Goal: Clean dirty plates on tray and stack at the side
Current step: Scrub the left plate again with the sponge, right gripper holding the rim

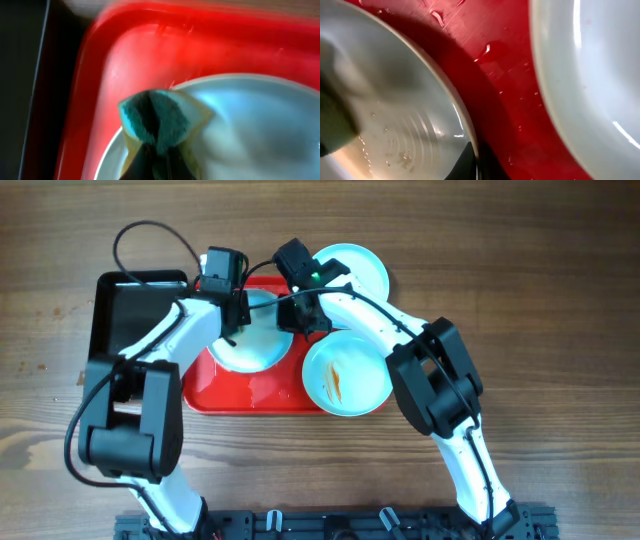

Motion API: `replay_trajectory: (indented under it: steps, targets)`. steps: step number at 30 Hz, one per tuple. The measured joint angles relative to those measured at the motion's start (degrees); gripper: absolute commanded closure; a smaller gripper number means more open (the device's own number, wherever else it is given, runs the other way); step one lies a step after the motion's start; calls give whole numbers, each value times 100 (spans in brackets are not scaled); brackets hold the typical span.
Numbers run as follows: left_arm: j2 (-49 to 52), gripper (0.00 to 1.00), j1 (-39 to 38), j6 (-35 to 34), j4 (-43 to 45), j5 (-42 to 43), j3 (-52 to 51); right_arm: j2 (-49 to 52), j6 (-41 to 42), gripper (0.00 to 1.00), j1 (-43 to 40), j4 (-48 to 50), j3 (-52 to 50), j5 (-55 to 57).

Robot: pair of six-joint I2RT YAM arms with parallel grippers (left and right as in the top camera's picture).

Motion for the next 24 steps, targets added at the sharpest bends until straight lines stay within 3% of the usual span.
replay_trajectory:
  steps: [3,6,9,12,15,24]
  targets:
    - [-92,96,188,-481,-802,334,59,0,-131,96,55,0,-28,-107]
    - [-133,96,647,-680,-1432,1366,87,0,-177,96,66,0,-28,-144]
    - [-131,96,1117,-382,-1661,2385,66,0,-199,96,66,2,-33,-146]
    - [-116,96,1320,68,-1591,2747,46,0,-219,96,66,0,-33,-168]
    - [-94,96,1298,269,-1161,2555,35,0,-214,96,63,9,-33,-190]
    - [-87,96,125,247,-645,-50,46,0,-105,96,59,22,-33,-190]
